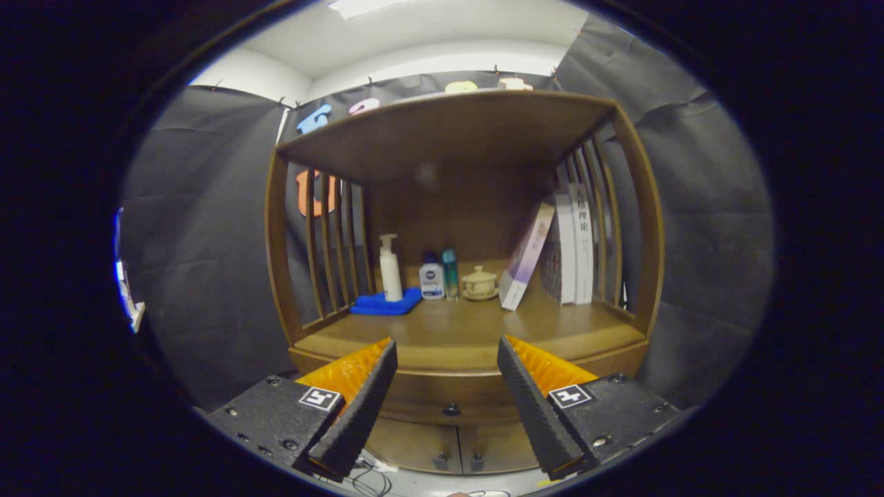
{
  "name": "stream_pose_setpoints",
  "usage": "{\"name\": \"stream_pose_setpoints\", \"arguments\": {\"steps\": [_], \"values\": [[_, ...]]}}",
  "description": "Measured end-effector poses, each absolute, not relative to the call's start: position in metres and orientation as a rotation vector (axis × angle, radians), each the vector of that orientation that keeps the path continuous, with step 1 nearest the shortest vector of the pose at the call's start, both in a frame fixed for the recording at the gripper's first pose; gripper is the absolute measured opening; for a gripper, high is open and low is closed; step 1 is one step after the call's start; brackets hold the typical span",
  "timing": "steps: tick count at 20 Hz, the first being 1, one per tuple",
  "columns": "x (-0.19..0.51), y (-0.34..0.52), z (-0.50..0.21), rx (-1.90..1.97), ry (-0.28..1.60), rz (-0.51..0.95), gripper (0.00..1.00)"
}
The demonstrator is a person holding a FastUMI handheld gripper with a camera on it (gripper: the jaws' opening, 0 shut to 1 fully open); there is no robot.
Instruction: Pull open the drawer, take out the items inside it, and place them on the countertop above the cabinet.
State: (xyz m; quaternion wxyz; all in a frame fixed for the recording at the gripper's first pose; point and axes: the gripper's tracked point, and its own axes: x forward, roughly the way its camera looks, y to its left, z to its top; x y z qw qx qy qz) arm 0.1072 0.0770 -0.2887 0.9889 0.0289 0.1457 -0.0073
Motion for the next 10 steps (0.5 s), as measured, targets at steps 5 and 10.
{"name": "stream_pose_setpoints", "arguments": {"steps": [5,10], "values": [[0.118,0.074,-0.349,0.04,0.366,-0.021,0.84],[0.123,0.071,-0.391,0.034,0.437,-0.063,0.74]]}}
